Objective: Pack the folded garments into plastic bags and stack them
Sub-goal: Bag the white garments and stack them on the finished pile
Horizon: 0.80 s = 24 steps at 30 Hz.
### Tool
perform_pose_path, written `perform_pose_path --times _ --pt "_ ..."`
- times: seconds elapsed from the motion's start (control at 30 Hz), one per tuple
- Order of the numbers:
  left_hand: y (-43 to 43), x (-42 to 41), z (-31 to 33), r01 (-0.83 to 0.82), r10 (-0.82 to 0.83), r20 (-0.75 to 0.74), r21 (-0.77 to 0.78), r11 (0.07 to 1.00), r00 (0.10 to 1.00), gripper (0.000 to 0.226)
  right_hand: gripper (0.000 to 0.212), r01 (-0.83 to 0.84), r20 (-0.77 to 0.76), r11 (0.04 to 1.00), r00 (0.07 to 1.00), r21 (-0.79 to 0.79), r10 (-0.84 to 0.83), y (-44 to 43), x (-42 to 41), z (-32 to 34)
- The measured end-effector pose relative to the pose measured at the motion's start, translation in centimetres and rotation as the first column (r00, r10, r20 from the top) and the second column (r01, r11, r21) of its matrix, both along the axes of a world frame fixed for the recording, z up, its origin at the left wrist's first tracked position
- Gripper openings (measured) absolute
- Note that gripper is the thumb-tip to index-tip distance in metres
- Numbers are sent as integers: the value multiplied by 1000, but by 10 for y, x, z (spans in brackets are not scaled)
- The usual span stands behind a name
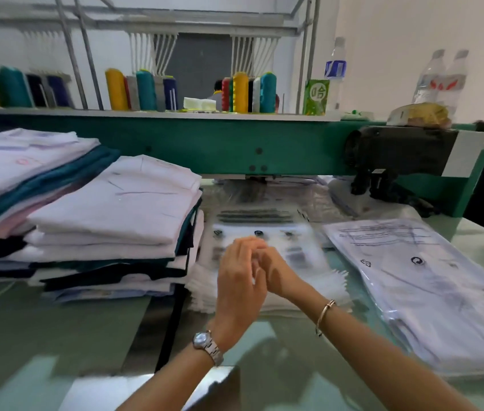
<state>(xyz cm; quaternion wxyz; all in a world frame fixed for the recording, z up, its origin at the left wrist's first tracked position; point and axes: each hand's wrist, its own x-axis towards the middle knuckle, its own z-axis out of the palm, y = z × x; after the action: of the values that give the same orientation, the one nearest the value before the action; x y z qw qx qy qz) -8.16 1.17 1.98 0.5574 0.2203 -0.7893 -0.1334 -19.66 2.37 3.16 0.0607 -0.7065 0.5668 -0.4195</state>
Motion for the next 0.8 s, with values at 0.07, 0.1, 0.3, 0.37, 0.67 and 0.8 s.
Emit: perform_pose_path --times 0.07,0.1,0.3,0.37,0.67,0.8 --pt "-13 21 -8 -82 83 51 -26 996 995 40 28 -3 -27 999 1000 45 4 -12 16 -14" --pt "-19 31 -12 -109 112 69 -35 993 991 39 22 35 -80 995 996 96 -27 -17 20 -21" --pt "-46 69 -26 -199 209 157 -80 977 965 31 36 241 -226 948 955 208 -194 -22 20 -40" --pt "-52 73 -24 -233 226 131 44 971 965 28 35 263 -249 955 942 138 -224 -19 21 -45" --pt "-62 82 -34 -231 191 290 109 967 938 29 8 272 -304 940 895 -206 -326 0 24 -49" --pt "-62 87 -33 -185 159 265 77 980 951 13 4 244 -342 915 871 -322 -353 6 25 -46"
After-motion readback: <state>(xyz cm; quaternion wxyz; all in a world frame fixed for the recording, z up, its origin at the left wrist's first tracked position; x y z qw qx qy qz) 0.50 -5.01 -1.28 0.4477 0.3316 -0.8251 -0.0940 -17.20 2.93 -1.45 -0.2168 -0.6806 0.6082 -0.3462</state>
